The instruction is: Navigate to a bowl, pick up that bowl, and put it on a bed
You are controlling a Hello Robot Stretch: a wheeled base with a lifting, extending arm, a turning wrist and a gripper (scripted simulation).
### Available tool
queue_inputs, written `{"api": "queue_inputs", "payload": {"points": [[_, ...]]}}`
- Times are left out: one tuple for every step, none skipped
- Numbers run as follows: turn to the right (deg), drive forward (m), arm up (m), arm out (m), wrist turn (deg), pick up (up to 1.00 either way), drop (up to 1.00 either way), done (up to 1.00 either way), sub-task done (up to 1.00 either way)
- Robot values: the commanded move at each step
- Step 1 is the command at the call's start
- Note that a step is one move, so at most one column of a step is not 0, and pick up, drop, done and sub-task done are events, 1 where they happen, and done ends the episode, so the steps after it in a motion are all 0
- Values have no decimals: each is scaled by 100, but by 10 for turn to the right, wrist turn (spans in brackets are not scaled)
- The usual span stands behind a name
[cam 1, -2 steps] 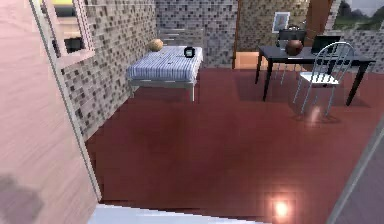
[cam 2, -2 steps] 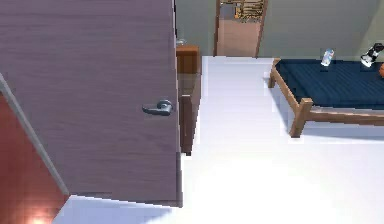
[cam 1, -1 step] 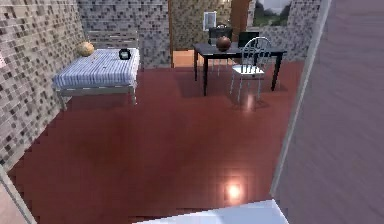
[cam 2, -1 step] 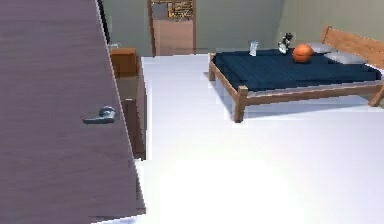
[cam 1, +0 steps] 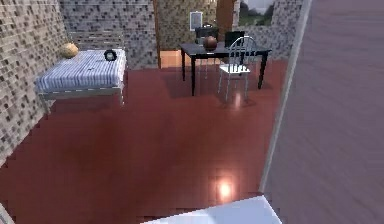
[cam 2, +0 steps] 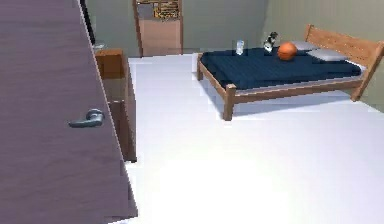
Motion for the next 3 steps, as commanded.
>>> {"api": "queue_inputs", "payload": {"points": [[0, 100, 0, 0, 0, 0, 0, 0, 0], [0, 45, 0, 0, 0, 0, 0, 0, 0], [-30, 0, 0, 0, 0, 0, 0, 0, 0]]}}
